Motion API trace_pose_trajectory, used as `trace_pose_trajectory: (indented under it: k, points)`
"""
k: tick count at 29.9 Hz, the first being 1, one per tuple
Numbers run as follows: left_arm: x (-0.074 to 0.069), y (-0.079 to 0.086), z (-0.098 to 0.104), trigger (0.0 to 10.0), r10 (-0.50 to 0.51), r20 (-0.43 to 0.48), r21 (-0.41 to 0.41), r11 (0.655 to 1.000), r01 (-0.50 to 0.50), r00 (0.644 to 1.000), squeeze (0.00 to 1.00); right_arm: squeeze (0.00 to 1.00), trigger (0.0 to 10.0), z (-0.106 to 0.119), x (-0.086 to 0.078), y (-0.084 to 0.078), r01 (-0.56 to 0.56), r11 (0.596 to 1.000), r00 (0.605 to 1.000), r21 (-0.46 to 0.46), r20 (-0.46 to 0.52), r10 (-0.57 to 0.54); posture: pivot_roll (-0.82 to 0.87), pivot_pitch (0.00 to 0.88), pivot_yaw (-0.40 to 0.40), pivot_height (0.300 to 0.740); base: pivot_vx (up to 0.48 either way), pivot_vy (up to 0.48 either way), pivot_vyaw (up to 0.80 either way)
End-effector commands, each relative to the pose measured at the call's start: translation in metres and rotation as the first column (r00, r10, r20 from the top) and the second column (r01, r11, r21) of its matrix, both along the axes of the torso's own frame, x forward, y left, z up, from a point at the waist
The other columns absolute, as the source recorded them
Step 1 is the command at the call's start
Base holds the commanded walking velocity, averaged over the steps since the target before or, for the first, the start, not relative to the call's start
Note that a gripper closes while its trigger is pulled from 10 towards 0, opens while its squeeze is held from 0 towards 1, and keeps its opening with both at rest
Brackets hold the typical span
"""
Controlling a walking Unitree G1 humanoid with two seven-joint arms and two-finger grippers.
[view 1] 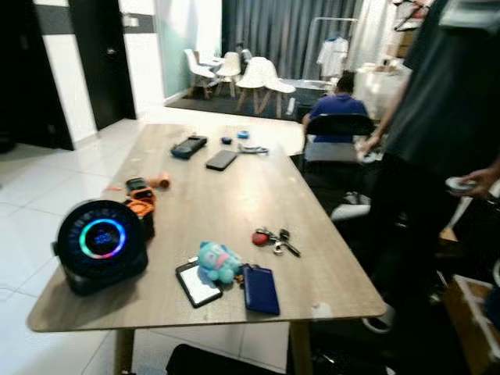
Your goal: Hang keys on a hook
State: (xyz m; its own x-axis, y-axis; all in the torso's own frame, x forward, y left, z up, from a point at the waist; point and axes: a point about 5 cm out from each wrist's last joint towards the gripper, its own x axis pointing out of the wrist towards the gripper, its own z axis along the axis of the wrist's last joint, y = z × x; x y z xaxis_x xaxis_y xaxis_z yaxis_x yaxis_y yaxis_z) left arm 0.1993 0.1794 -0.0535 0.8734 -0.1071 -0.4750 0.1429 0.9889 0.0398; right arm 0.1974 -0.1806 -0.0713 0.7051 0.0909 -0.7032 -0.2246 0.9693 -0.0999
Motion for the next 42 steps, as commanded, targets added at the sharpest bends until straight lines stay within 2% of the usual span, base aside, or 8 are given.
trace_pose_trajectory:
  k: [1, 42]
  points:
    - [-0.0038, -0.0024, -0.0028, 10.0, -0.007, -0.017, -0.008, 1.000, 0.007, 1.000, 0.00, 0.00, 10.0, -0.0005, -0.0005, -0.0007, -0.004, 1.000, 1.000, -0.008, -0.009, 0.004, 0.06, 0.032, -0.063, 0.740, 0.000, 0.000, 0.80]
    - [-0.0121, 0.0018, -0.0071, 10.0, 0.000, -0.045, -0.013, 1.000, 0.000, 0.999, 0.00, 0.00, 10.0, -0.0046, -0.0067, 0.0023, -0.039, 0.999, 0.999, -0.018, -0.039, 0.038, 0.07, 0.031, -0.068, 0.740, 0.000, 0.000, 0.80]
